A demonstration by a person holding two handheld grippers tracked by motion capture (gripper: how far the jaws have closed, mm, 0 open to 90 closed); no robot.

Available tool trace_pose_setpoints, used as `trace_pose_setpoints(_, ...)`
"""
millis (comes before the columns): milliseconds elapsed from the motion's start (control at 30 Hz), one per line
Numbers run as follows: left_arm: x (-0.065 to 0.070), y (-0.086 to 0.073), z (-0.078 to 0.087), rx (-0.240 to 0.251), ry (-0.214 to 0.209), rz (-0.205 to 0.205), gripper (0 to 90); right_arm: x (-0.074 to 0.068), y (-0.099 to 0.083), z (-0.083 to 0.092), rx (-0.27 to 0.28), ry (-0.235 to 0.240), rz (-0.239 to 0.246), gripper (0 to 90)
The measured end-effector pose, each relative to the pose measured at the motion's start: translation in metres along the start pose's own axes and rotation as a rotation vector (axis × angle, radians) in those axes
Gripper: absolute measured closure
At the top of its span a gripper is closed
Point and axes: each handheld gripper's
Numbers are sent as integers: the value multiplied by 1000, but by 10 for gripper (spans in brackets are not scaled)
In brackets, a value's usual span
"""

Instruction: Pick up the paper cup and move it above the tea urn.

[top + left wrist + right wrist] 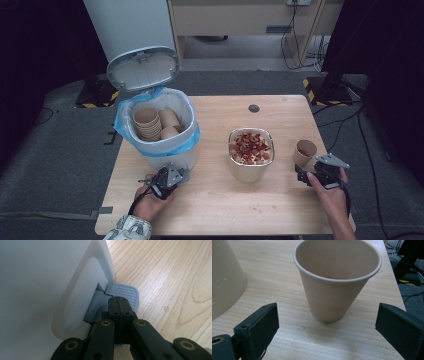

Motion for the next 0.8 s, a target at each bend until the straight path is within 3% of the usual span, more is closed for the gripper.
trace_pose_setpoints(200,0,0,0,0,0,0,896,0,2,0,25,18,-30,51)
trace_pose_setpoints(633,0,0,0,0,-1,0,896,-2,12,-10,46,6,-31,55)
trace_pose_setpoints(700,0,0,0,1,-3,2,896,-4,14,-15,42,-24,9,60)
trace_pose_setpoints(767,0,0,0,1,-3,2,896,-4,18,-20,45,-19,-11,60)
trace_pose_setpoints(800,0,0,0,1,-3,1,896,-6,20,-23,46,-38,4,66)
Point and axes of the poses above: each handheld gripper's, and its own axes: z roughly backward along the jaws, y roughly out of its top, x roughly to its right, and after that the axes turned 10 degrees about -y, right-handed
